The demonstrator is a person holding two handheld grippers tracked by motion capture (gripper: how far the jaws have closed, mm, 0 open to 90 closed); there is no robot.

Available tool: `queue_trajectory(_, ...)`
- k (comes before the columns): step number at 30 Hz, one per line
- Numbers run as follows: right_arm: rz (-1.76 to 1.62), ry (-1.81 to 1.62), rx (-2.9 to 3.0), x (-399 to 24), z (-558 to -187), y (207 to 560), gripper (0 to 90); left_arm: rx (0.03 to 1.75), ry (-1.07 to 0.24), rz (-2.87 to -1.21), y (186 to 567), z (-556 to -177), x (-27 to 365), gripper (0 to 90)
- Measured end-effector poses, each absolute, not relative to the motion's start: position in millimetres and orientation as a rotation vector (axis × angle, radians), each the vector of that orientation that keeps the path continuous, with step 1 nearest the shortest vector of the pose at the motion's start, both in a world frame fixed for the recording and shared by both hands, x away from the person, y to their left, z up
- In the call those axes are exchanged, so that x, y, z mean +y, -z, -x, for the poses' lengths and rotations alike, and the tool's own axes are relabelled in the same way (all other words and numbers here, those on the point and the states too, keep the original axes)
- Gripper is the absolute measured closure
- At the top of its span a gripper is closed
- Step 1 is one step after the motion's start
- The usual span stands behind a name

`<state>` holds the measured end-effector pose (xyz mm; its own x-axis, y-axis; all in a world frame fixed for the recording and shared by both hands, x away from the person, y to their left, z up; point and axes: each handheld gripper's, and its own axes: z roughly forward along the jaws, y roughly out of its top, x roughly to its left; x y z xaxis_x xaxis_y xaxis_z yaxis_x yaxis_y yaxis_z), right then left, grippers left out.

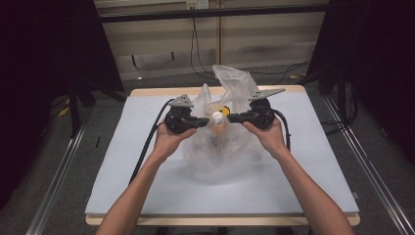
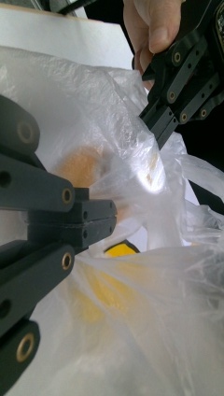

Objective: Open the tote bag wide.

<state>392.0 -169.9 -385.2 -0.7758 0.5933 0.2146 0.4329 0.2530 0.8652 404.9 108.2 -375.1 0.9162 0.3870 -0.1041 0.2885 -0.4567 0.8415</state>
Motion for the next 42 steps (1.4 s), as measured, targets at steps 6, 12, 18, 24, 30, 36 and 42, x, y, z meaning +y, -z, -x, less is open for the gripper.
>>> queue_trajectory(6, -0.964, -1.536, 2.390, -166.5, -385.9, 390.6, 90.0, 0.448, -0.117, -2.123, 382.0, -397.6, 109.3, 90.0)
queue_trajectory(12, -1.023, -1.483, 2.409, -176.3, -384.8, 410.2, 90.0, 0.508, -0.103, -2.157, 406.5, -405.7, 114.3, 90.0)
queue_trajectory(18, -1.089, -1.461, 2.395, -189.8, -389.6, 430.1, 90.0, 0.546, -0.097, -2.195, 422.1, -408.9, 116.3, 90.0)
queue_trajectory(24, -1.188, -1.368, 2.377, -206.9, -397.6, 452.6, 90.0, 0.564, -0.083, -2.253, 443.5, -411.7, 116.0, 90.0)
queue_trajectory(30, -1.301, -1.293, 2.402, -227.1, -399.3, 481.5, 90.0, 0.596, -0.049, -2.283, 467.4, -416.3, 114.6, 90.0)
queue_trajectory(36, -1.339, -1.286, 2.426, -237.3, -397.4, 493.7, 90.0, 0.618, -0.015, -2.268, 478.8, -416.7, 122.3, 90.0)
queue_trajectory(42, -1.339, -1.285, 2.434, -244.4, -386.2, 493.8, 90.0, 0.640, -0.043, -2.281, 481.1, -411.9, 134.0, 90.0)
